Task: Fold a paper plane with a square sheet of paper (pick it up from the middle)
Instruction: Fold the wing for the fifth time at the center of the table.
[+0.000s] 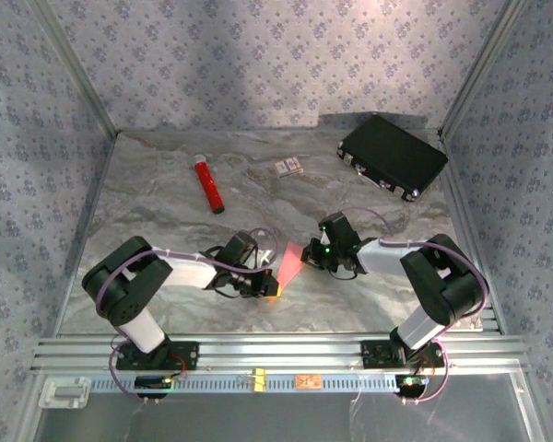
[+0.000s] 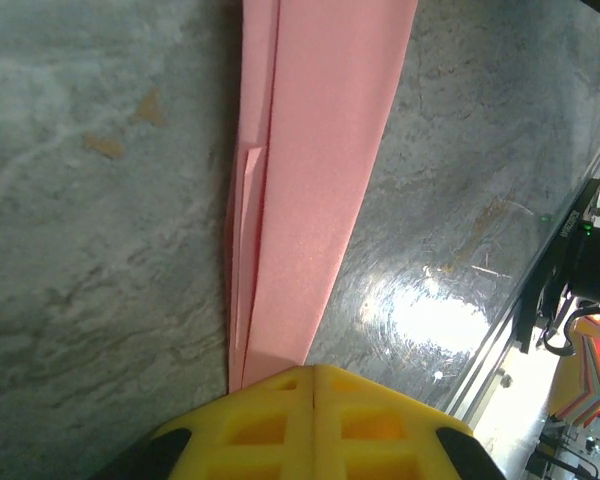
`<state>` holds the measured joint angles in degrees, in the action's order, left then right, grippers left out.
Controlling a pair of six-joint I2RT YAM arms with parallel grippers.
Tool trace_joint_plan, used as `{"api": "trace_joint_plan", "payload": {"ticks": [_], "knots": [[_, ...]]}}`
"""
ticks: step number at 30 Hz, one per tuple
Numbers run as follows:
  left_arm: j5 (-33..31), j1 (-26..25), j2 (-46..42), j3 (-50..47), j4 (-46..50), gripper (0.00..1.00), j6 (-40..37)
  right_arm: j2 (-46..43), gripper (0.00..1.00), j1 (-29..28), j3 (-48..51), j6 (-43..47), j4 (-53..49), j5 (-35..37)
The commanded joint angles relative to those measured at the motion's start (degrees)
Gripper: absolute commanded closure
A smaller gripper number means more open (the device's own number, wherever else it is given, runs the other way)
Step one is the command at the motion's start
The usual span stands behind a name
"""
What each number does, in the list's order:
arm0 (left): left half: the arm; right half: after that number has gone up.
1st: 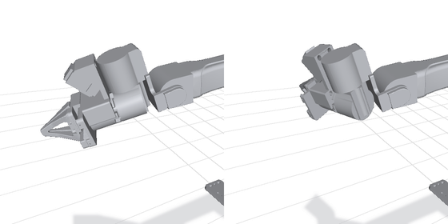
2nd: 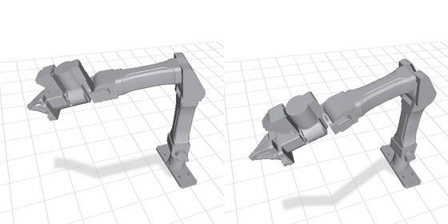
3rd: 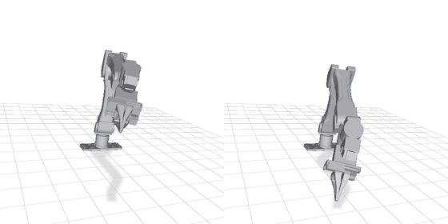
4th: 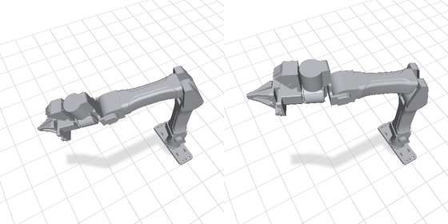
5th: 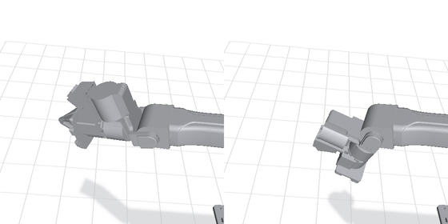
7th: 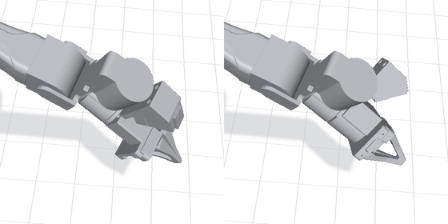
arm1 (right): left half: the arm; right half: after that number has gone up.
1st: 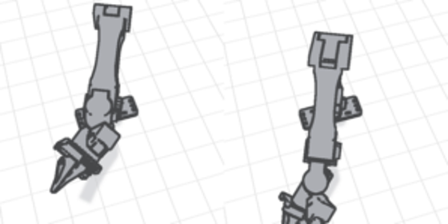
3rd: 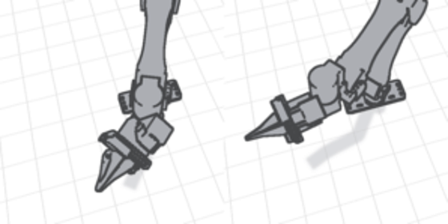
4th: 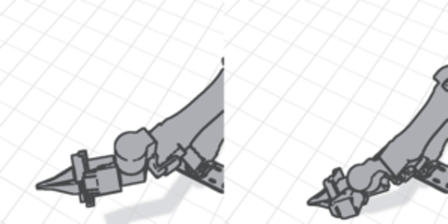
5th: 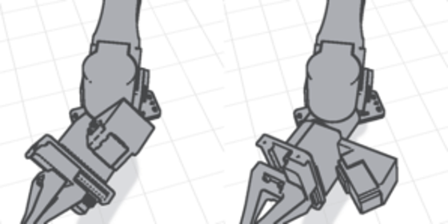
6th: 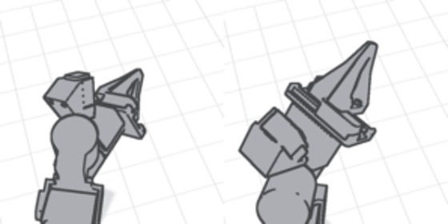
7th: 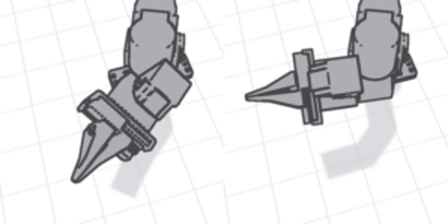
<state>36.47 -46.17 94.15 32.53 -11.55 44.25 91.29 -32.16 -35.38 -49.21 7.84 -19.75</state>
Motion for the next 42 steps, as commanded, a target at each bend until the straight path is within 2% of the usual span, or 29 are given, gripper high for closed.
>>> {"api": "trace_joint_plan", "payload": {"ticks": [1, 7, 11, 18, 22, 31, 37, 42], "knots": [[-2.3, -0.6, 1.6, -3.3, 2.5, 1.0, 0.0, 0.5, 0.95, 0.3, -1.0, 2.4, -4.4, 1.2], [-2.9, -0.7, 1.8, -3.8, 2.1, 1.0, 0.1, -5.6, 0.93, -0.1, -2.7, 4.0, -4.8, -2.6], [-3.1, -0.6, 2.2, -3.4, 1.4, 1.0, 0.5, -8.4, 0.93, -4.0, -0.2, 2.5, -2.0, -3.2], [-3.3, -0.6, 2.3, -3.4, 0.7, 1.0, 0.9, -6.4, 0.94, -11.6, 2.8, -0.6, 3.1, -2.1], [-3.3, -0.6, 2.4, -3.4, 0.4, 1.0, 1.2, -4.3, 0.95, -13.2, 3.2, -1.3, 5.4, -2.3], [-3.1, -0.6, 2.6, -3.6, -0.1, 1.0, 1.2, -0.7, 0.96, -13.1, 4.3, -1.0, 6.7, -2.5], [-2.9, -0.7, 2.7, -3.8, -0.3, 1.0, 1.3, 1.3, 0.96, -8.9, 7.7, -1.8, 10.4, -2.6], [-2.9, -0.7, 2.7, -3.8, -0.2, 1.0, 1.2, -1.4, 0.95, -7.6, 6.0, -0.6, 9.2, -3.9]]}}
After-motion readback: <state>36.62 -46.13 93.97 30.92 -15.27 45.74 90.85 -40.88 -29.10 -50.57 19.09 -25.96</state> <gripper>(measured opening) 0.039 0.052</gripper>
